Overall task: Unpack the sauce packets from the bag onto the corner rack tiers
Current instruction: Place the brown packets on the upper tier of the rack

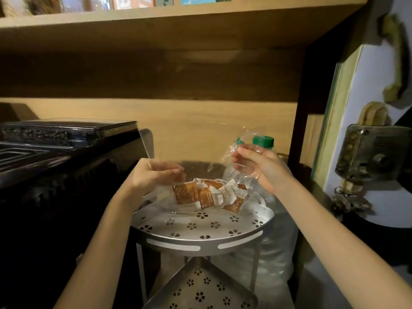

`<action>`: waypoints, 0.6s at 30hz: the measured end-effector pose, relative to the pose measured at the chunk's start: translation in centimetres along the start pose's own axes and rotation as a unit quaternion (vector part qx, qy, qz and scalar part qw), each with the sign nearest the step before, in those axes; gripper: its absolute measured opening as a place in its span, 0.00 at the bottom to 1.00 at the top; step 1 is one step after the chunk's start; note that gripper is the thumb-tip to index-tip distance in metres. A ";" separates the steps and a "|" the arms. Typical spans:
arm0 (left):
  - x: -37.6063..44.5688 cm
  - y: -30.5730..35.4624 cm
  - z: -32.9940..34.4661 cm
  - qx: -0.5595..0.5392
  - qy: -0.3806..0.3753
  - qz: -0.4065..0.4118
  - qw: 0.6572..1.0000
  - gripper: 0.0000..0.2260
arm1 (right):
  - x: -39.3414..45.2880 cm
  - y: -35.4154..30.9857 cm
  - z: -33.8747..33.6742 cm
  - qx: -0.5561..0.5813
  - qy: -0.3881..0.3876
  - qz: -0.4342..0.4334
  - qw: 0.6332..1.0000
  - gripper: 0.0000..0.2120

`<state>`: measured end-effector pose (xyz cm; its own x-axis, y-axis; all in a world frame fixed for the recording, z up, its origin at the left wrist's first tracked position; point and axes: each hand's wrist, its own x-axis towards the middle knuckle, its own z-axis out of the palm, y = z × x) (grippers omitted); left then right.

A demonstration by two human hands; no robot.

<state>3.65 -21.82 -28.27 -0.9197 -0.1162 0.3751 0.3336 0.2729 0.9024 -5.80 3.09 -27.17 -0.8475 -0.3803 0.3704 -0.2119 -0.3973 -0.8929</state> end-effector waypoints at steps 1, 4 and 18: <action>0.1 0.2 0.0 -0.002 0.009 0.004 1.000 0.07 | -0.1 -0.2 -0.5 0.000 -0.022 0.001 1.000 0.10; 0.2 0.8 0.2 -0.005 0.023 0.016 1.000 0.05 | -0.8 -0.2 -2.3 -0.094 -0.111 0.075 0.987 0.27; 0.7 4.3 0.2 -0.003 0.084 0.058 0.995 0.04 | -1.6 -0.7 -0.7 -0.135 0.005 -0.016 0.991 0.05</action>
<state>4.42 -20.57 -24.19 -0.8273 -0.2424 0.5068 0.4374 0.2882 0.8519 -4.65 4.59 -27.36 -0.8426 -0.3622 0.3985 -0.3606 -0.1701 -0.9171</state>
